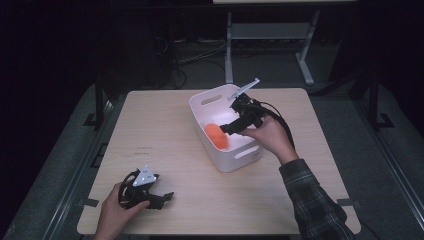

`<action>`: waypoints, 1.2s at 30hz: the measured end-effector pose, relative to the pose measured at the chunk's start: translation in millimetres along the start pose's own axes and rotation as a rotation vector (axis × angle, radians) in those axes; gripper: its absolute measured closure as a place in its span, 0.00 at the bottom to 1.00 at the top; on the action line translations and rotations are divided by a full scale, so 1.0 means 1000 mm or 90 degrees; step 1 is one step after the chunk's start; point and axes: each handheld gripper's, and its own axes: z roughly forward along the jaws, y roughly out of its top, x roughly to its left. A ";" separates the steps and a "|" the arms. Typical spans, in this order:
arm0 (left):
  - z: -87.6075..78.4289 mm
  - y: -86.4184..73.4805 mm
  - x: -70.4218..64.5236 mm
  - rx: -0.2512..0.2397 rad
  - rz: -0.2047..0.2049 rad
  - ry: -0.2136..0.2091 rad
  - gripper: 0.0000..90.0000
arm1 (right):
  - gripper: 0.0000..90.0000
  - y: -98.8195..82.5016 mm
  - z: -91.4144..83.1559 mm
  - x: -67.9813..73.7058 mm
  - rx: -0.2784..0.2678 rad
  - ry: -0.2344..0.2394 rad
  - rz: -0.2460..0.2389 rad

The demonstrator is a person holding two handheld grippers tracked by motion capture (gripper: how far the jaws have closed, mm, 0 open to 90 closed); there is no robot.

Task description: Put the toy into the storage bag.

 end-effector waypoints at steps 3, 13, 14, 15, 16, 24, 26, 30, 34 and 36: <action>0.000 0.000 0.000 0.000 0.001 0.000 0.14 | 0.12 -0.006 -0.007 -0.001 -0.003 -0.001 0.002; 0.000 0.000 0.000 0.000 0.001 0.000 0.14 | 0.11 -0.036 -0.038 -0.010 -0.029 -0.011 0.020; 0.000 0.000 0.000 0.000 0.001 0.000 0.14 | 0.10 -0.039 -0.040 -0.011 -0.034 -0.013 0.021; 0.000 0.000 0.000 0.000 0.001 0.000 0.14 | 0.10 -0.039 -0.040 -0.011 -0.034 -0.013 0.021; 0.000 0.000 0.000 0.001 0.001 0.000 0.14 | 0.10 -0.041 -0.043 -0.012 -0.036 -0.013 0.025; 0.000 0.000 0.000 0.000 0.001 0.000 0.14 | 0.10 -0.068 -0.063 -0.020 -0.057 -0.018 0.043; 0.000 0.000 0.000 0.001 0.001 0.000 0.14 | 0.10 -0.076 -0.067 -0.022 -0.059 -0.022 0.049; 0.000 0.000 0.000 0.001 0.002 0.000 0.14 | 0.10 -0.094 -0.075 -0.027 -0.066 -0.022 0.063; 0.000 0.000 0.000 0.000 0.001 -0.001 0.14 | 0.10 -0.118 -0.078 -0.032 -0.064 -0.025 0.081; 0.000 0.000 0.000 0.000 0.001 0.000 0.14 | 0.10 -0.122 -0.078 -0.033 -0.063 -0.027 0.085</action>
